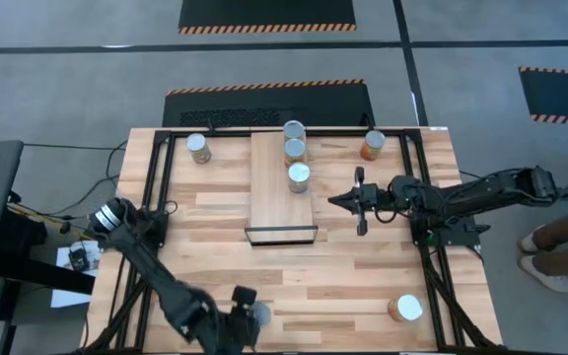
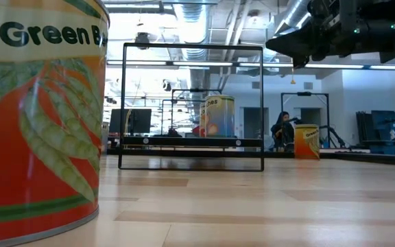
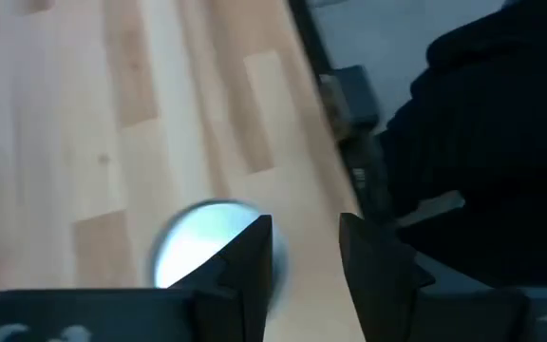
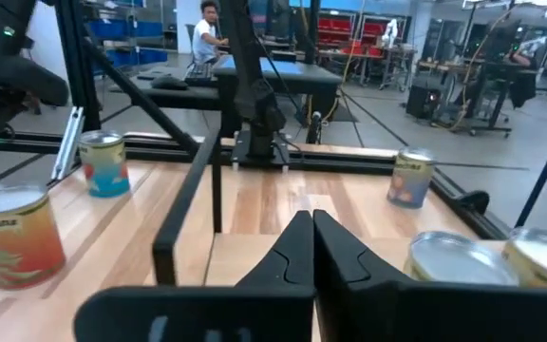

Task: Pick and place cans onto a shelf
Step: Put the bottom canned green peas on the shelf

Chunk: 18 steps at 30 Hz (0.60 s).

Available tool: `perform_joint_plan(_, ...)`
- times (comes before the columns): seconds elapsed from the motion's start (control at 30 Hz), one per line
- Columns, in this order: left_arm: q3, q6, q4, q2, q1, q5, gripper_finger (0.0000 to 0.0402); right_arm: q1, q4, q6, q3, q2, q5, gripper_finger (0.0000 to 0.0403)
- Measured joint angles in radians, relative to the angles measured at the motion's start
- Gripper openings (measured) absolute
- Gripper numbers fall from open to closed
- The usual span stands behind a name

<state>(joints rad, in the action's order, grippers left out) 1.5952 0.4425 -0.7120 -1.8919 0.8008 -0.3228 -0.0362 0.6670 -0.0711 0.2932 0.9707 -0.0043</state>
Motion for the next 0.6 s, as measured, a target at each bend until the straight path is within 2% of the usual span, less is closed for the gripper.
perform_joint_plan(0.3,0.053,0.065,-0.104,-0.11,0.025,-0.116,0.0115,0.074,0.009,0.003,0.0,0.0,0.04,0.0007)
perform_joint_plan(0.47,0.054,0.075,-0.13,-0.126,0.025,-0.107,0.0111,0.091,0.016,-0.004,0.0,0.0,0.087,0.0009)
perform_joint_plan(0.6,0.056,0.078,-0.141,-0.135,0.019,-0.093,0.0085,0.093,0.015,-0.01,0.0,0.0,0.095,0.001)
